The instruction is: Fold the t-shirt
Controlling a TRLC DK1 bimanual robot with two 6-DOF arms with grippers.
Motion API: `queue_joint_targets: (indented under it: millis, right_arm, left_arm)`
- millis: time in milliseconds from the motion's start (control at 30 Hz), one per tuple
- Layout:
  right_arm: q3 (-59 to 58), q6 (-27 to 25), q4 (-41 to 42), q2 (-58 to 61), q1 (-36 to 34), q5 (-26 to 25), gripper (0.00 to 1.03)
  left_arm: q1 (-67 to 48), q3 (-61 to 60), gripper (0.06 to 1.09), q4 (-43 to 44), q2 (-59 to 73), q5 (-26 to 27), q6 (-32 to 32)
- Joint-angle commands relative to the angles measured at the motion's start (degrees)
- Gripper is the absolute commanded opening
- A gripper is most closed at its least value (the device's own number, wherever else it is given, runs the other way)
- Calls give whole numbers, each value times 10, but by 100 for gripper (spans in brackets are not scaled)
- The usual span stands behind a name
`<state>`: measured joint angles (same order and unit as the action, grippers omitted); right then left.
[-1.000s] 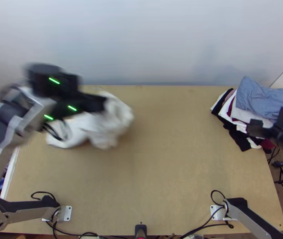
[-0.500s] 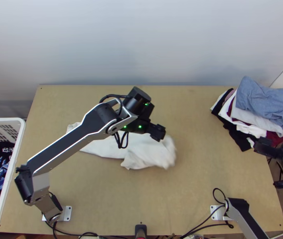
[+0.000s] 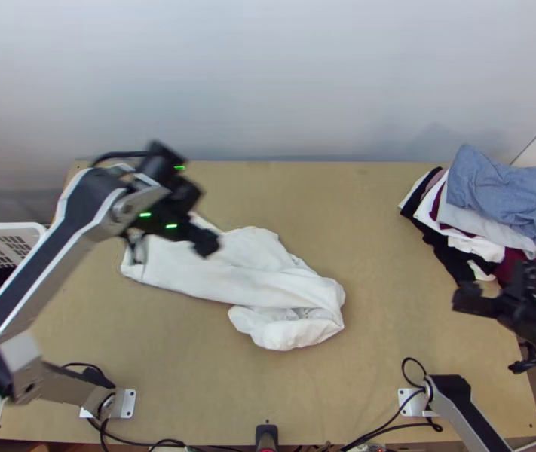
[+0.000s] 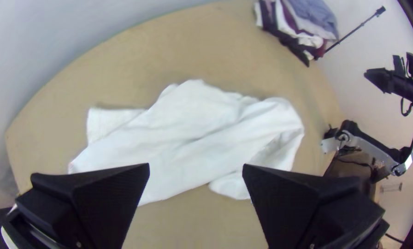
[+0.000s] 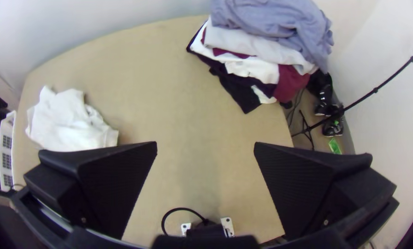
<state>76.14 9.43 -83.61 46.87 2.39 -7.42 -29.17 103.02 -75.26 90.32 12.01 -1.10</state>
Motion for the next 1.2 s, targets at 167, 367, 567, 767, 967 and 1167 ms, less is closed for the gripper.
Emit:
queue_joint_targets:
  millis: [167,367,567,767,967,1167]
  right_arm:
    - [-93,-10,70,128,101,70,98]
    - [-42,-20,113,234,150,80,98]
    - [-3,-21,120,302,199,84,98]
    - [-17,-21,124,305,221,94,98]
    - [-24,-36,127,296,218,94,98]
    - [-15,-38,135,295,217,94,98]
  left_arm:
    - [217,-272,104,63,-101,0,-79]
    - [241,-263,104,141,-18,-9,-73]
    - [264,-180,104,143,96,-23,-72]
    - [300,-116,104,175,167,-90,-78]
    - [294,-107,104,194,193,-139,-99]
    - [282,-110,103,219,218,-182,-108]
